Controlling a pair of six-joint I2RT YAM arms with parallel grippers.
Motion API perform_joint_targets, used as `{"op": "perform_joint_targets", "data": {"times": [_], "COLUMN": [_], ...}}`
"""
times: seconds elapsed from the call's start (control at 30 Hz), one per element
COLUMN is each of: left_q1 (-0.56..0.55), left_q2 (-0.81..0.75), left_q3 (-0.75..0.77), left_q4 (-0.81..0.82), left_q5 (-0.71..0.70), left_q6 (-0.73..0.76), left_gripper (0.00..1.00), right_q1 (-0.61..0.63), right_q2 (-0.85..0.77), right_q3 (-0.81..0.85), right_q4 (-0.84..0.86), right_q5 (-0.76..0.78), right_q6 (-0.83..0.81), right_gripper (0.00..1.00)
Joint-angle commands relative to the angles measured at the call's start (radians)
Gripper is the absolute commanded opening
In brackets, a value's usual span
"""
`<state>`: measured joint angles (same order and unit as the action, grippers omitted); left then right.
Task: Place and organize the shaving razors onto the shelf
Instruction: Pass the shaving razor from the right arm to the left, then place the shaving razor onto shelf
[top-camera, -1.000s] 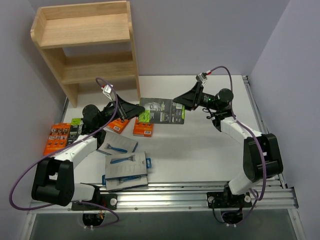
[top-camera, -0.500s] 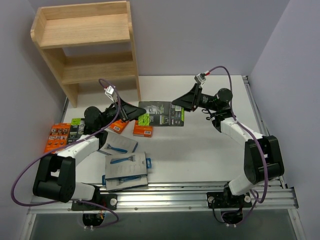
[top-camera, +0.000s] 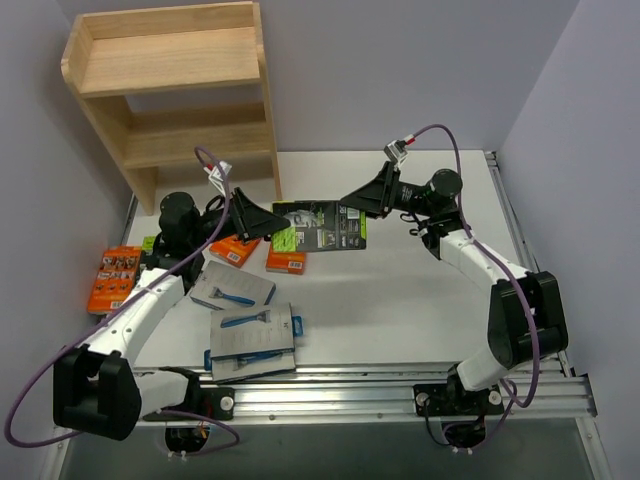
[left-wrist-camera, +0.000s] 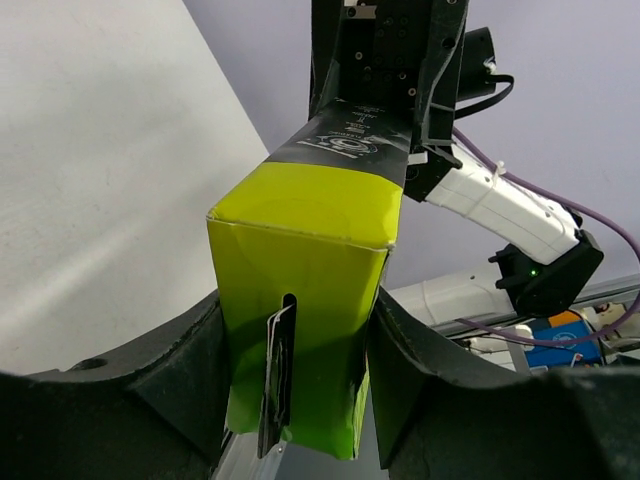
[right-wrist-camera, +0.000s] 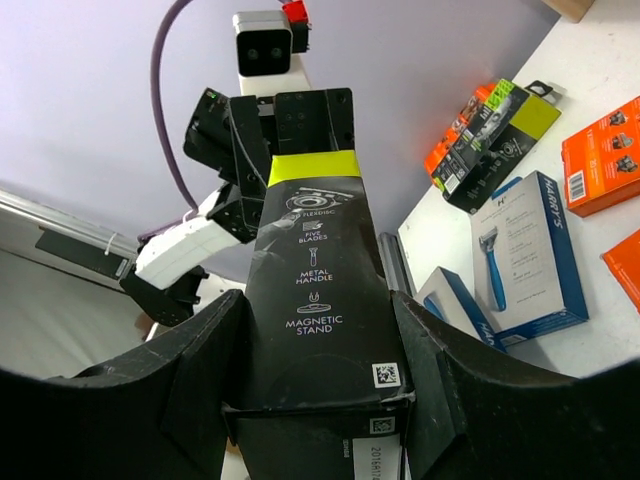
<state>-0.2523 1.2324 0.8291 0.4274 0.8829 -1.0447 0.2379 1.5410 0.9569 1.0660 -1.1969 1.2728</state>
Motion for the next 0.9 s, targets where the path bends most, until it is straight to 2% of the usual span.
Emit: {"op": "perform_joint_targets", "data": {"times": [0.0, 0.13, 0.23, 0.27, 0.43, 0.53, 0.57, 0.6, 0.67, 0.7, 0.87], "left_q1": [0.048, 0.165, 0.248, 0.296, 0.312, 0.331, 0.334, 0.338, 0.338, 0.338, 0.34], "left_q2": [-0.088, -0.117, -0.123, -0.122, -0.131, -0.154, -0.154, -0.149, -0.134, -0.113, -0.039], "left_q3": [0.113, 0.208, 0.263, 0.275, 0.315, 0.395, 0.433, 0.531, 0.654, 0.774, 1.05], "left_q4": [-0.212, -0.363, -0.424, -0.426, -0.503, -0.605, -0.645, -0.741, -0.853, -0.937, -1.038], "left_q5": [-0.045, -0.029, 0.01, 0.017, -0.01, -0.082, -0.103, -0.155, -0.223, -0.292, -0.419], "left_q6": [0.19, 0.229, 0.242, 0.245, 0.252, 0.316, 0.34, 0.372, 0.469, 0.494, 0.531], "left_gripper": [0.02, 0.02, 0.02, 0.02, 0.02, 0.02, 0.02, 0.02, 0.02, 0.02, 0.02], "right_q1": [-0.009, -0.023, -0.029, -0.032, -0.043, -0.051, -0.052, -0.052, -0.052, -0.051, -0.052], "right_q2": [-0.025, -0.025, -0.016, -0.013, -0.002, -0.019, -0.025, -0.03, -0.041, -0.045, -0.062], "right_q3": [0.062, 0.074, 0.075, 0.075, 0.078, 0.106, 0.121, 0.143, 0.19, 0.195, 0.18], "right_q4": [-0.116, -0.169, -0.175, -0.176, -0.19, -0.338, -0.488, -0.573, -0.757, -0.782, -0.805], "right_q5": [0.068, 0.089, 0.099, 0.099, 0.102, 0.123, 0.138, 0.154, 0.204, 0.217, 0.241], "right_q6": [-0.09, -0.128, -0.132, -0.132, -0.141, -0.258, -0.313, -0.439, -0.533, -0.558, -0.589], "right_gripper": [0.5, 0.74, 0.82, 0.83, 0.85, 0.86, 0.86, 0.86, 0.86, 0.87, 0.87]}}
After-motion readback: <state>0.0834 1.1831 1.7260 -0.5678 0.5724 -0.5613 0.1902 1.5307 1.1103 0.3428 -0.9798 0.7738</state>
